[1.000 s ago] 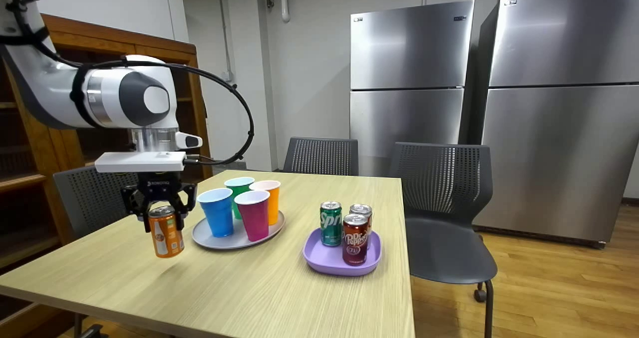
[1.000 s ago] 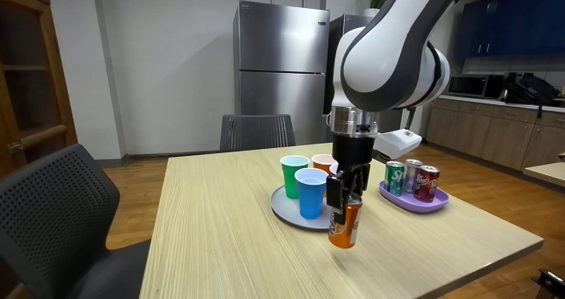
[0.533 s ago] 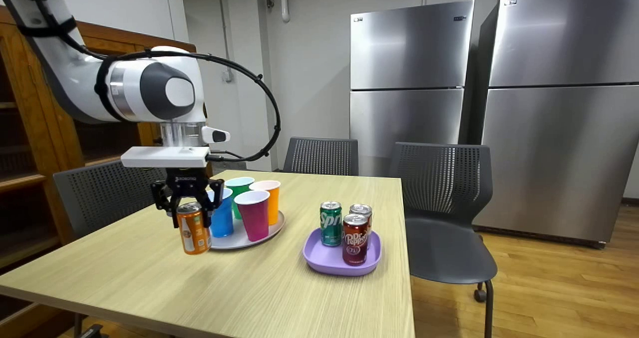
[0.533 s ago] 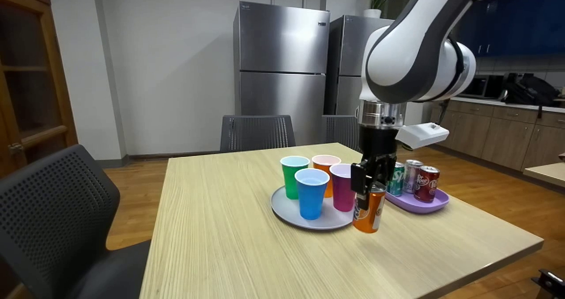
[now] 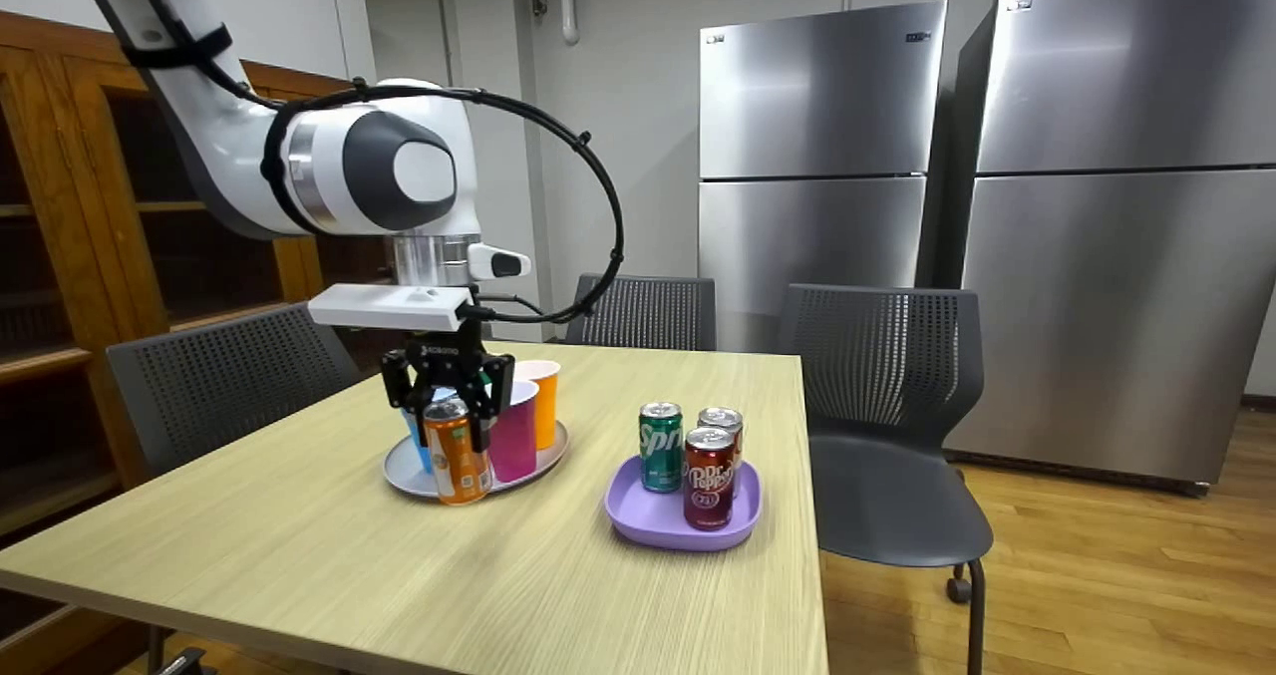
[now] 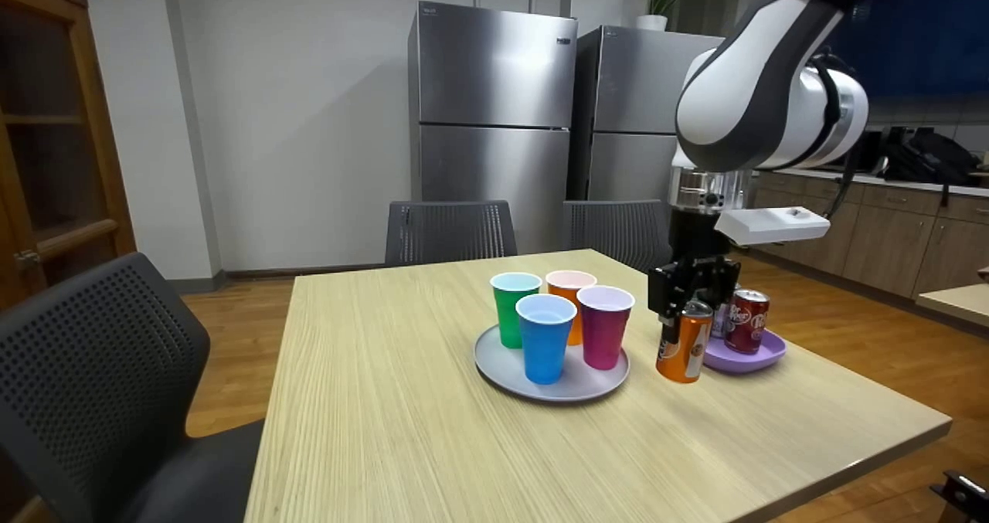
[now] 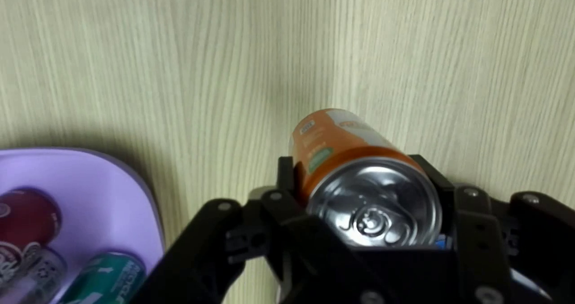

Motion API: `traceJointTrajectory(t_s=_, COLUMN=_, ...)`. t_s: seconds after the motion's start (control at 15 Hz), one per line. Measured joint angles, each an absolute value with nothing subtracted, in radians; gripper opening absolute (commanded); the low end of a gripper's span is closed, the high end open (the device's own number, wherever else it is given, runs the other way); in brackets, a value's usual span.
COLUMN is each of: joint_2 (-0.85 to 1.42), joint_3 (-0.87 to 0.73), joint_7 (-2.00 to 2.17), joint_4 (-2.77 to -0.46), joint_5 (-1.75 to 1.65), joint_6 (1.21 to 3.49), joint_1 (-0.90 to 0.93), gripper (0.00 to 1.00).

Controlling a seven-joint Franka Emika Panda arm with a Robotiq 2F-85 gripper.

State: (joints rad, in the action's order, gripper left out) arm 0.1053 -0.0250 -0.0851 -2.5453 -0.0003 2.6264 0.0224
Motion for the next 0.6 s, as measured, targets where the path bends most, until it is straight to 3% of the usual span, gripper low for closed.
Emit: traceJointTrajectory(t_s=0.6, joint_2=0.117, joint_3=-0.123, joint_7=-0.053, joint_4=-2.478, joint_5=-0.026, joint_6=2.616, joint_1=-0.056, gripper=0.38)
